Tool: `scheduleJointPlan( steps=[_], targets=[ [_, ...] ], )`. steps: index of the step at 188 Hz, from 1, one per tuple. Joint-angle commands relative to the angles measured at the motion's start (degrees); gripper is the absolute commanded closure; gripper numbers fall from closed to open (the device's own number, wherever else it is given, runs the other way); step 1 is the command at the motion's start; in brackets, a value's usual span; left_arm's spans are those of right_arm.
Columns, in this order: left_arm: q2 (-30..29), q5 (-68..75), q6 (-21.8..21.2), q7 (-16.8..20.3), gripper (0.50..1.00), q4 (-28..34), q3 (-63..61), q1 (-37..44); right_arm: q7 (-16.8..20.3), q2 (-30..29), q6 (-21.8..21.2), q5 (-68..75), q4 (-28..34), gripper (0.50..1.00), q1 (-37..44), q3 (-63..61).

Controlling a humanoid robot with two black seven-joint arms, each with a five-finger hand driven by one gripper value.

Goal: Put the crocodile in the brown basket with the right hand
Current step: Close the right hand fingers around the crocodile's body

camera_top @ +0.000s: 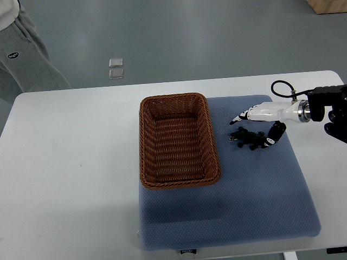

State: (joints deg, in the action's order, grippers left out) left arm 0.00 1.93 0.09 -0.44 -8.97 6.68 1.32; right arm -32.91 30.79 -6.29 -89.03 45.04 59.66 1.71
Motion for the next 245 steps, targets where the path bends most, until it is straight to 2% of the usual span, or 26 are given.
scheduleJointPlan(
  steps=[1, 53, 86, 95, 109, 134, 146, 155, 206, 217, 232, 245],
  targets=[
    [0.0, 0.0, 0.0, 0.0, 0.5, 0.0, 0.0, 0.0, 0.04, -0.47, 0.14, -0.09, -0.31, 0.572, -0.42, 0.04],
    [0.0, 0.0, 0.0, 0.0, 0.5, 0.0, 0.0, 0.0, 0.13, -0.91, 0.75, -0.44, -0.75, 0.579, -1.03, 0.04],
    [0.0, 0.0, 0.0, 0.0, 0.5, 0.0, 0.0, 0.0, 0.48, -1.7, 1.1, -0.44, -1.45, 0.603, -1.47, 0.13],
    [0.0, 0.0, 0.0, 0.0, 0.5, 0.0, 0.0, 0.0, 0.48, -1.7, 1.1, -0.53, -1.63, 0.634, -1.65, 0.13],
    [0.0, 0.0, 0.0, 0.0, 0.5, 0.0, 0.0, 0.0, 0.57, -1.87, 1.1, -0.62, -1.8, 0.648, -1.74, 0.13],
    [0.0, 0.0, 0.0, 0.0, 0.5, 0.0, 0.0, 0.0, 0.48, -1.96, 1.19, -1.32, -1.89, 0.705, -1.65, 0.13],
    [0.0, 0.0, 0.0, 0.0, 0.5, 0.0, 0.0, 0.0, 0.48, -1.96, 1.1, -1.49, -1.89, 0.711, -1.65, 0.13],
    [0.0, 0.0, 0.0, 0.0, 0.5, 0.0, 0.0, 0.0, 0.48, -1.96, 1.1, -1.49, -1.89, 0.738, -1.56, 0.13],
    [0.0, 0.0, 0.0, 0.0, 0.5, 0.0, 0.0, 0.0, 0.48, -1.87, 1.19, -1.49, -1.89, 0.781, -1.38, 0.04],
    [0.0, 0.0, 0.0, 0.0, 0.5, 0.0, 0.0, 0.0, 0.48, -1.87, 1.19, -1.49, -1.89, 0.812, -1.3, 0.04],
    [0.0, 0.0, 0.0, 0.0, 0.5, 0.0, 0.0, 0.0, 0.39, -1.87, 1.19, -1.49, -1.89, 0.818, -1.21, -0.04],
    [0.0, 0.0, 0.0, 0.0, 0.5, 0.0, 0.0, 0.0, 0.39, -1.87, 1.19, -1.49, -1.89, 0.846, -1.21, -0.04]
  ],
)
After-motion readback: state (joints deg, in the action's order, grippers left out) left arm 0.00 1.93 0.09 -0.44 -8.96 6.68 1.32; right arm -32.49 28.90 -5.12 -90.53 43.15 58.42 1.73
